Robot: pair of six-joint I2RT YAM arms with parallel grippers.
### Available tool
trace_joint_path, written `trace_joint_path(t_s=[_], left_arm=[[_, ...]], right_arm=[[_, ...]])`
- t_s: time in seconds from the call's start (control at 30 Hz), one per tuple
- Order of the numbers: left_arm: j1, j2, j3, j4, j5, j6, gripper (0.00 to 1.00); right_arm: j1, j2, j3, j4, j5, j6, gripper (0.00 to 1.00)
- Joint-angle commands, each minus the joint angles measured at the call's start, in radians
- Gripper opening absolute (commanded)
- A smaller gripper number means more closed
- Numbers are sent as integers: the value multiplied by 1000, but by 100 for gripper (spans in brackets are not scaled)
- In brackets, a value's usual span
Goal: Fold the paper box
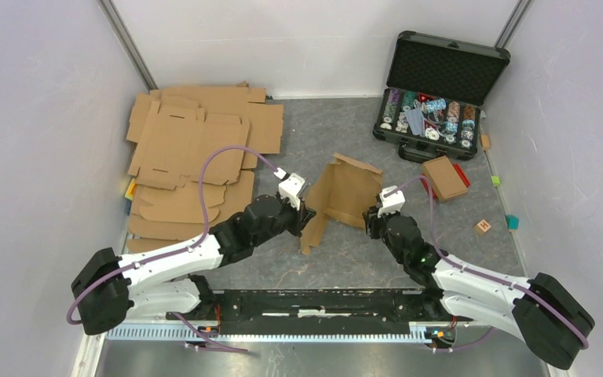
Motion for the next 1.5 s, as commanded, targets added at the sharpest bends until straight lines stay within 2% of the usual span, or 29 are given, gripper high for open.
trace_joint_path(t_s=[0.0, 0.03, 0.13, 0.2, 0.4, 0.53, 0.8, 0.87, 1.07, 1.17, 1.3, 1.4, 1.47], left_arm=[[-6, 11, 56, 16, 107, -34, 2], [-6, 7, 62, 3, 103, -34, 2], [-6, -9, 60, -18, 77, -24, 2], [-6, -22, 45, -18, 49, -8, 2], [-6, -38, 39, -56, -8, 54, 2], [-8, -48, 38, -64, -23, 83, 2], [-13, -47, 35, -66, -14, 119, 2], [-17, -50, 35, -66, -18, 125, 2], [-28, -54, 24, -46, -14, 127, 2], [-31, -45, 22, -25, 13, 103, 2], [-38, -29, 13, 24, 60, 52, 2], [-47, -17, 3, 47, 63, 35, 2], [-52, -6, -2, 57, 68, 29, 2]], right_arm=[[4, 0, 60, 15, 22, 41, 39], [4, -7, 56, 13, 35, 50, 41], [4, -38, 43, 18, 32, 44, 57], [4, -65, 28, 24, 14, 25, 61], [4, -177, -9, 0, 5, 7, 90], [3, -231, -11, -48, 82, 29, 98], [2, -268, 10, -138, 124, 16, 98], [2, -268, 4, -172, 128, 19, 96], [2, -275, -41, -186, 111, 66, 70], [2, -243, -68, -140, 82, 80, 61], [2, -164, -67, -82, 46, 84, 54], [2, -107, -61, -50, 6, 85, 54], [2, -72, -50, -45, -33, 80, 62]])
